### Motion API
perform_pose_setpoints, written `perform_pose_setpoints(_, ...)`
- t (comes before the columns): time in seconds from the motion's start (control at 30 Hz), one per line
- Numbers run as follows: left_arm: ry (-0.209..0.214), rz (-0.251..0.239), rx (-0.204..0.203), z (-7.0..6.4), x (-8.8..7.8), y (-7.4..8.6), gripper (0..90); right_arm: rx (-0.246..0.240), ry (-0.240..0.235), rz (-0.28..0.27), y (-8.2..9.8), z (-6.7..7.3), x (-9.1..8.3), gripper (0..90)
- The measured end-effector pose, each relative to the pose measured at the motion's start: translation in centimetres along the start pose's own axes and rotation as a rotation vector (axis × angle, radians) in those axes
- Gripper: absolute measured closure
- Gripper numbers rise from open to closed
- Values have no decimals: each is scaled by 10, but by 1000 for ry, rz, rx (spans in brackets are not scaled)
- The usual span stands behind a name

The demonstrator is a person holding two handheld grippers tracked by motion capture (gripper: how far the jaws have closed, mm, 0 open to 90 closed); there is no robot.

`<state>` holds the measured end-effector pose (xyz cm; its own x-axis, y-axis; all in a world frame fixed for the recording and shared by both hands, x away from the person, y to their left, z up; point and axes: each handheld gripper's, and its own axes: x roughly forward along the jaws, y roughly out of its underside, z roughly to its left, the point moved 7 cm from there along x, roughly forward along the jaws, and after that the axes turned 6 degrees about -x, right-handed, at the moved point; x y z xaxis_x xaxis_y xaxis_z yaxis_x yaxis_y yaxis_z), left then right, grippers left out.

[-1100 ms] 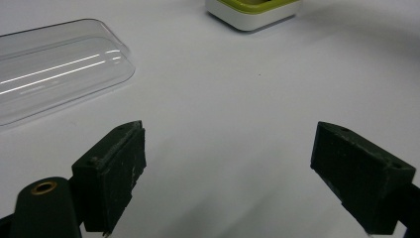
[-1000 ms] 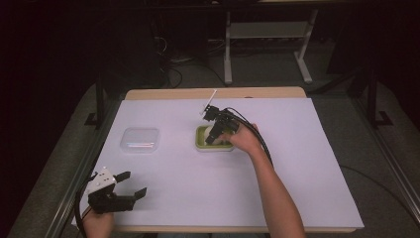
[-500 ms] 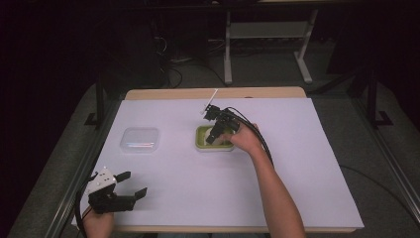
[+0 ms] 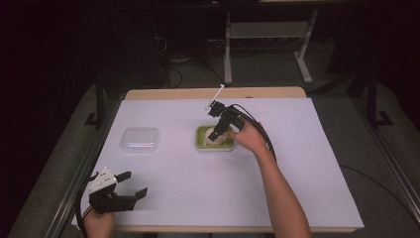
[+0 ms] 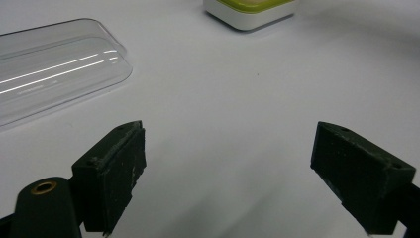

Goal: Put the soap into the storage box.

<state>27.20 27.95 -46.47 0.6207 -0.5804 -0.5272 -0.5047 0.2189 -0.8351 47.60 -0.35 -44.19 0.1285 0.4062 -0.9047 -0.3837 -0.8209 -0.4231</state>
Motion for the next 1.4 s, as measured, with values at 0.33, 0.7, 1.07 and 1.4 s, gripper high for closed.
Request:
perform_pose_setpoints(0.33, -1, -5, -6, -1, 1, 0, 130, -3, -6, -10, 4, 4, -9, 249)
perform_pose_setpoints(0.7, -1, -4, -2, -1, 1, -1, 130, 3, -21, -26, 20, 7, -14, 246)
perform_pose_setpoints(1.07, 1, 1, 6, -2, 1, 0, 130, 4, -29, -46, 36, 16, -22, 248)
perform_pose_setpoints(1.4, 4, 4, 8, -3, 2, 0, 130, 8, -41, -70, 52, 25, -24, 244)
